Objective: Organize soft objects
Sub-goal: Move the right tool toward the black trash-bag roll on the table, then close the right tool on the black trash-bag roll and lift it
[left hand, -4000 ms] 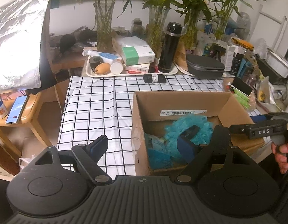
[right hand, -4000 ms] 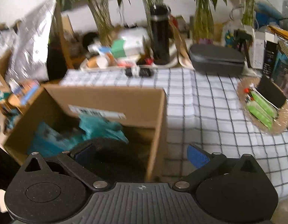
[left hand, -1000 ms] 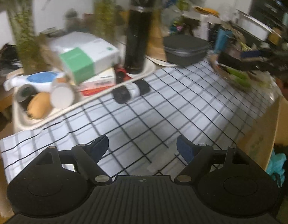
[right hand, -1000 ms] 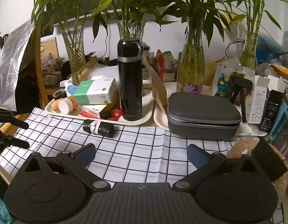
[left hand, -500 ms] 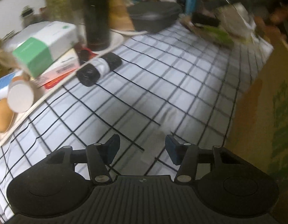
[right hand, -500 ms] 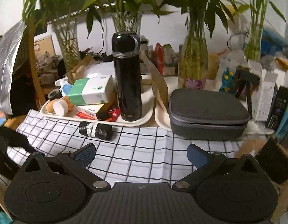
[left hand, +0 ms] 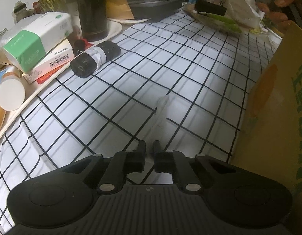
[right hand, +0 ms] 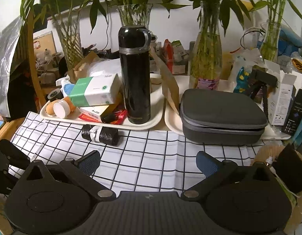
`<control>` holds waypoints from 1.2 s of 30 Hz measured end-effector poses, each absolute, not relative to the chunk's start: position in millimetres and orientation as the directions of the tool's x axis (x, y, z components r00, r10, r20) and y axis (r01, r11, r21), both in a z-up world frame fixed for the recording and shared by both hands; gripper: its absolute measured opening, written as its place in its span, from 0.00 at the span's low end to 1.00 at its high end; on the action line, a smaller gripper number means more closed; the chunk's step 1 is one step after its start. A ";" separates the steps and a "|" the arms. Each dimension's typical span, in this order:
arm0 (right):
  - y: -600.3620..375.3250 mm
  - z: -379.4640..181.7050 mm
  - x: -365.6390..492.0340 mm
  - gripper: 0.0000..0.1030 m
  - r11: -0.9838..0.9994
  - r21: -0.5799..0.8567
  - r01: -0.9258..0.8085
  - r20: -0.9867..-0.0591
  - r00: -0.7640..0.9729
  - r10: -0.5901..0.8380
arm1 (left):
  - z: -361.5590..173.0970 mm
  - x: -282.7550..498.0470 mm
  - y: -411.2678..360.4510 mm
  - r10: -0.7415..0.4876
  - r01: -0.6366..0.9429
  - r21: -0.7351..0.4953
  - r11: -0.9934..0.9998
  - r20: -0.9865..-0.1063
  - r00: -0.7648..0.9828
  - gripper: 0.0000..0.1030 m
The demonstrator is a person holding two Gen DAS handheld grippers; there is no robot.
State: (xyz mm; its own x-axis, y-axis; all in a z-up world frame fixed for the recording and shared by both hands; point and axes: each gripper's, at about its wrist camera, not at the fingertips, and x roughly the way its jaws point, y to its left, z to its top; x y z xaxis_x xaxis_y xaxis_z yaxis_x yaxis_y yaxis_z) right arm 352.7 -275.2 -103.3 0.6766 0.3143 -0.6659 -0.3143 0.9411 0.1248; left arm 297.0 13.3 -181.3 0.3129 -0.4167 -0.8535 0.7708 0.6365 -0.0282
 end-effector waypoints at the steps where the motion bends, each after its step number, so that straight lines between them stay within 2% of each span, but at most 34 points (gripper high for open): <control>1: -275.2 -103.3 352.7 1.00 0.941 0.125 -0.314 -0.666 0.677 0.314 | -180.9 296.4 13.3 -0.413 0.769 -0.025 0.639 -0.855 0.315 0.06; 5: -272.3 -107.6 359.7 1.00 0.935 0.104 -0.338 -0.671 0.670 0.317 | -176.3 298.4 18.7 -0.409 0.747 -0.030 0.665 -0.851 0.330 0.02; 10: -271.0 -114.2 369.6 1.00 0.918 0.108 -0.382 -0.664 0.659 0.353 | -161.0 305.4 26.6 -0.381 0.691 -0.008 0.723 -0.839 0.389 0.02; 15: -254.0 -126.7 377.0 1.00 0.873 0.000 -0.487 -0.652 0.662 0.369 | -143.3 311.9 30.4 -0.383 0.638 -0.012 0.770 -0.809 0.446 0.02; 18: -228.9 -142.0 384.2 1.00 0.785 -0.081 -0.614 -0.667 0.619 0.416 | -138.4 313.2 33.0 -0.371 0.615 -0.003 0.789 -0.799 0.473 0.02; 26: -187.5 -160.5 400.5 0.99 0.653 -0.139 -0.745 -0.650 0.566 0.507 | -128.5 317.5 51.6 -0.298 0.543 0.057 0.838 -0.786 0.542 0.02; 29: -170.8 -165.3 407.6 0.90 0.612 -0.175 -0.771 -0.644 0.560 0.521 | -123.3 321.8 59.4 -0.292 0.504 0.040 0.863 -0.775 0.560 0.02; 36: -138.4 -180.8 422.6 0.83 0.570 -0.187 -0.800 -0.649 0.536 0.539 | -118.5 326.7 68.2 -0.280 0.447 0.013 0.894 -0.763 0.582 0.02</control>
